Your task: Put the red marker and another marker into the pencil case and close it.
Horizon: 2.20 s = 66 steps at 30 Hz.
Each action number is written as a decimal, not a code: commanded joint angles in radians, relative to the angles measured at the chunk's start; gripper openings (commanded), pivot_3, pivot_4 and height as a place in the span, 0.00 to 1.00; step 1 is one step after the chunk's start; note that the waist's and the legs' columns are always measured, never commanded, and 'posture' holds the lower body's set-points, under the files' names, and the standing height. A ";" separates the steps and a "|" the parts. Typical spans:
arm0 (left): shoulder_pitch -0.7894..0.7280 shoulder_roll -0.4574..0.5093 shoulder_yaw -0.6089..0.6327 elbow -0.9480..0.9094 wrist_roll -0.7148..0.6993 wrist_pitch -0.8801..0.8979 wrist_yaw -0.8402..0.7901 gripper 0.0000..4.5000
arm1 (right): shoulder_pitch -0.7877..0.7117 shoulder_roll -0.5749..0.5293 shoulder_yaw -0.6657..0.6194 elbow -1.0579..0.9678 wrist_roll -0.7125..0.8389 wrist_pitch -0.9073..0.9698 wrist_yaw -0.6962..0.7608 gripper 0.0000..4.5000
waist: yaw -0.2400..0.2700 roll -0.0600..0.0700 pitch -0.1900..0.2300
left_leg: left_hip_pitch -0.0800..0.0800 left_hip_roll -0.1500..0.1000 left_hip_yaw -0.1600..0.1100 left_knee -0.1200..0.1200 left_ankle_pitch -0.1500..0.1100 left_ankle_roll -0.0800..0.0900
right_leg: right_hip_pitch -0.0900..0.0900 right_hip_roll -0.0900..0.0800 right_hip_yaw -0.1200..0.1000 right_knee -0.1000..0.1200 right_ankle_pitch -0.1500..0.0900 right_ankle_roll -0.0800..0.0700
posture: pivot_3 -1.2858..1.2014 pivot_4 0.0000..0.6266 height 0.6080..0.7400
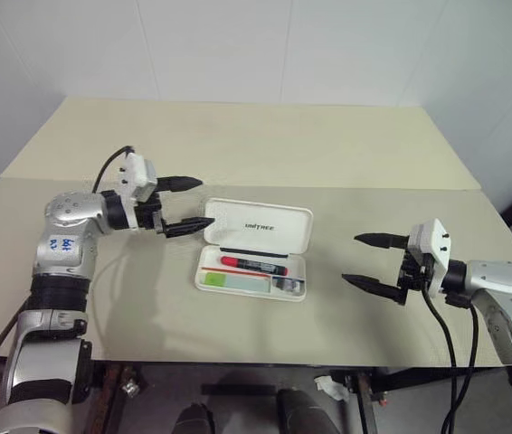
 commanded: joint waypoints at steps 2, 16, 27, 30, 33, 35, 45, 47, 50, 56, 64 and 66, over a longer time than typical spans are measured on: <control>-0.099 0.033 0.033 0.198 0.038 -0.058 0.049 1.00 | -0.025 0.011 -0.009 0.001 0.012 -0.041 0.023 1.00 | 0.002 0.000 0.000 | 0.000 0.000 0.000 -0.001 0.000 0.000 | 0.000 0.000 0.000 0.000 0.000 0.000 | 0.52 0.24 1.00; -0.289 -0.006 -0.004 0.589 0.132 0.020 0.064 0.05 | -0.020 0.015 -0.017 -0.010 0.012 -0.043 0.018 1.00 | 0.001 0.000 0.000 | -0.001 0.000 -0.001 -0.003 -0.001 0.000 | -0.002 0.000 -0.001 0.001 0.000 0.000 | 0.52 0.24 1.00; -0.410 -0.099 0.004 0.771 0.210 0.011 0.121 0.01 | 0.021 -0.005 -0.046 -0.040 0.025 -0.033 0.014 1.00 | 0.002 0.000 0.000 | -0.003 0.000 -0.002 -0.003 -0.001 0.000 | -0.002 0.000 -0.001 0.000 0.000 0.001 | 0.52 0.24 1.00; -0.435 -0.113 -0.008 0.789 0.235 0.048 0.101 0.01 | 0.042 -0.013 -0.061 -0.055 0.032 -0.029 0.007 1.00 | 0.002 0.000 0.000 | -0.003 0.000 -0.002 -0.003 -0.001 -0.001 | -0.002 0.000 -0.001 0.000 0.000 0.001 | 0.52 0.24 1.00; -0.458 -0.121 -0.014 0.785 0.240 0.068 -0.039 0.01 | 0.066 -0.020 -0.076 -0.071 0.039 -0.025 0.006 1.00 | 0.002 0.000 0.000 | -0.003 -0.001 -0.002 -0.003 -0.001 -0.001 | -0.002 0.000 -0.001 0.000 0.000 0.001 | 0.52 0.24 1.00; -0.468 -0.119 -0.026 0.780 0.251 0.079 -0.136 0.01 | 0.077 -0.024 -0.084 -0.080 0.043 -0.022 0.006 1.00 | 0.001 0.000 0.000 | -0.003 -0.001 -0.002 -0.003 -0.001 -0.001 | -0.002 0.001 -0.001 0.000 0.000 0.001 | 0.52 0.24 1.00; -0.479 -0.070 -0.162 0.742 0.312 0.008 -0.406 0.01 | 0.077 -0.038 -0.089 -0.063 0.049 -0.022 0.015 1.00 | 0.000 0.000 0.000 | -0.003 -0.001 -0.002 -0.004 -0.001 -0.001 | -0.002 0.001 -0.001 0.000 0.000 0.000 | 0.52 0.24 1.00; -0.476 -0.072 -0.193 0.731 0.299 -0.013 -0.406 0.01 | 0.066 -0.037 -0.082 -0.052 0.048 -0.025 0.024 1.00 | 0.001 0.000 0.000 | -0.003 -0.001 -0.002 -0.003 -0.001 -0.001 | -0.002 0.001 -0.001 0.000 0.000 0.000 | 0.52 0.24 1.00; -0.452 -0.086 -0.274 0.694 0.282 -0.080 -0.406 0.01 | 0.024 -0.035 -0.064 -0.006 0.047 -0.035 0.062 1.00 | 0.001 0.000 0.000 | -0.003 -0.001 -0.002 -0.003 -0.001 -0.001 | -0.002 0.001 -0.001 0.000 0.000 0.000 | 0.52 0.24 1.00; -0.410 -0.105 -0.415 0.609 0.221 -0.171 -0.406 0.01 | -0.060 -0.033 -0.067 0.110 0.068 -0.056 0.149 1.00 | 0.000 0.000 0.000 | -0.003 -0.001 -0.002 -0.004 -0.001 -0.001 | -0.002 0.001 -0.001 0.000 0.000 0.000 | 0.52 0.24 1.00; -0.386 -0.121 -0.529 0.563 0.221 -0.301 -0.406 0.01 | -0.102 -0.046 -0.117 0.183 0.137 -0.045 0.233 1.00 | 0.000 0.000 0.000 | -0.003 -0.001 -0.002 -0.003 -0.001 0.000 | -0.002 0.001 -0.001 0.000 0.000 0.000 | 0.52 0.24 1.00; -0.383 -0.129 -0.552 0.560 0.229 -0.333 -0.406 0.01 | -0.119 -0.043 -0.142 0.183 0.173 -0.015 0.230 1.00 | 0.000 0.000 0.000 | -0.003 -0.001 -0.002 -0.003 -0.001 0.000 | -0.002 0.001 -0.001 0.000 0.000 0.000 | 0.52 0.24 1.00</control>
